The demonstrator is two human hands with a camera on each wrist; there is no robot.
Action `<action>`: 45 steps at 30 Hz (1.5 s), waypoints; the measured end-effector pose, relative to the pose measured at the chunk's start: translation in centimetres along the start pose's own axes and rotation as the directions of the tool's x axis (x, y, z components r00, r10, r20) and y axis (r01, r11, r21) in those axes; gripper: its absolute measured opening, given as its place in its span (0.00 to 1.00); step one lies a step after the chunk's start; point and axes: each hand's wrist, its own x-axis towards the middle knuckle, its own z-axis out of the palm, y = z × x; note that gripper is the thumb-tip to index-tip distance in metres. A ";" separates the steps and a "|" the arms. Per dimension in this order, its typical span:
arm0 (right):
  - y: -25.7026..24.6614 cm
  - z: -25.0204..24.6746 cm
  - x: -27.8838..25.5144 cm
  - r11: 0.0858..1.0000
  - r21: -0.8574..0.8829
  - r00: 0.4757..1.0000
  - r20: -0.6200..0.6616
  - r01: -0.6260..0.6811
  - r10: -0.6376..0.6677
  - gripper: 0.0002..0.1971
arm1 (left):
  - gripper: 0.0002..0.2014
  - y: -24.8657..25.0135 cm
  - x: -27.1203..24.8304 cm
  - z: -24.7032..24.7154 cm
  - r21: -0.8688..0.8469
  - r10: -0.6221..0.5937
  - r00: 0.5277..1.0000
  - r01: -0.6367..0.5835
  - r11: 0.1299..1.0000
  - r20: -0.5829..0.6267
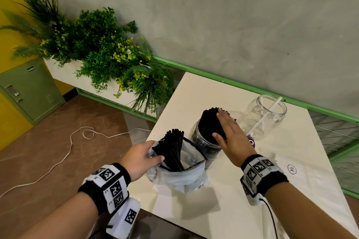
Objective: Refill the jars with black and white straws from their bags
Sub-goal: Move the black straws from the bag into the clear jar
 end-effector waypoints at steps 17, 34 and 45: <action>-1.3 0.4 6.3 0.894 -0.221 0.914 0.029 -0.390 0.406 0.35 | 0.12 0.0 -0.1 -0.2 0.007 -0.032 0.999 0.032 0.999 0.000; 0.0 -1.6 6.0 0.977 -0.013 0.974 -0.076 -0.215 0.213 0.31 | 0.16 0.4 0.3 -0.3 -0.010 -0.029 0.999 0.029 1.000 -0.014; -1.0 0.0 4.9 0.949 0.209 0.967 -0.043 -0.236 0.250 0.40 | 0.18 -0.4 0.4 -0.2 -0.034 -0.043 0.999 0.043 0.999 -0.001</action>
